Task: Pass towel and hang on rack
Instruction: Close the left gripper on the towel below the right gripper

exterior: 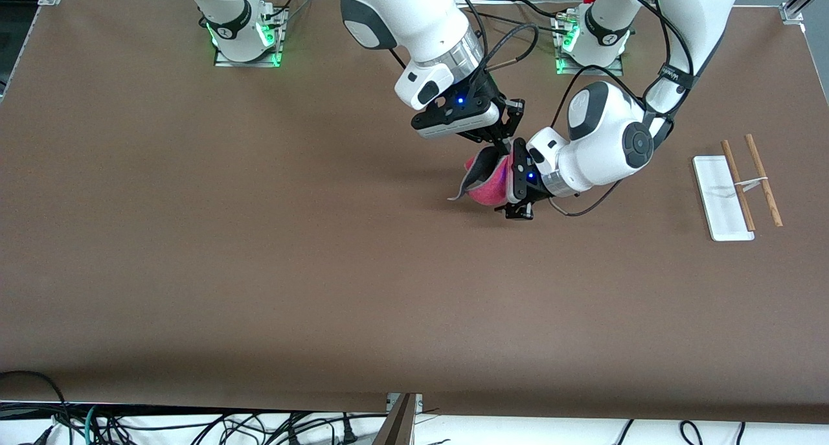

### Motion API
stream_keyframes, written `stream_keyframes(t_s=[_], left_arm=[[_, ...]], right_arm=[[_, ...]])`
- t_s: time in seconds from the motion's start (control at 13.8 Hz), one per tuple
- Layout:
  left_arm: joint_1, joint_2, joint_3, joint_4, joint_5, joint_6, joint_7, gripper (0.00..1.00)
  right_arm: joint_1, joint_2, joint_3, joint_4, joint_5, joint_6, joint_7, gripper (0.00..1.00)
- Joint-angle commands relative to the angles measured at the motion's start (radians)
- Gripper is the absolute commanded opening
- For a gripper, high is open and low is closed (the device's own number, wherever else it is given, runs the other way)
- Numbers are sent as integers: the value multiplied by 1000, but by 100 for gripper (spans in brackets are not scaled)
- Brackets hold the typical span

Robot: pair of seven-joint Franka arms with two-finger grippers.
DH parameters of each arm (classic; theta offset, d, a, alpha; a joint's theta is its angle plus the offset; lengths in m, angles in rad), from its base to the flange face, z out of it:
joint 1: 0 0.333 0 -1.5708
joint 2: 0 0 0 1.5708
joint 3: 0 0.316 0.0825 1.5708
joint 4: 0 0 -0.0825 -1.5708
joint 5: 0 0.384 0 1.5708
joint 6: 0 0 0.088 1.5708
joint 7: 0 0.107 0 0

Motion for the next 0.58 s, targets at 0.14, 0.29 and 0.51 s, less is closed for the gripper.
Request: stream_keyframes(t_s=[0.14, 0.29, 0.51], left_arm=[[22, 4, 23, 14, 25, -38, 6, 0], [23, 2, 23, 14, 25, -44, 6, 0], [36, 2, 30, 15, 25, -67, 9, 0]], right_arm=[[1, 9, 4, 14, -8, 4, -9, 0], [1, 9, 4, 14, -8, 4, -9, 0], [1, 12, 4, 14, -8, 4, -9, 0]])
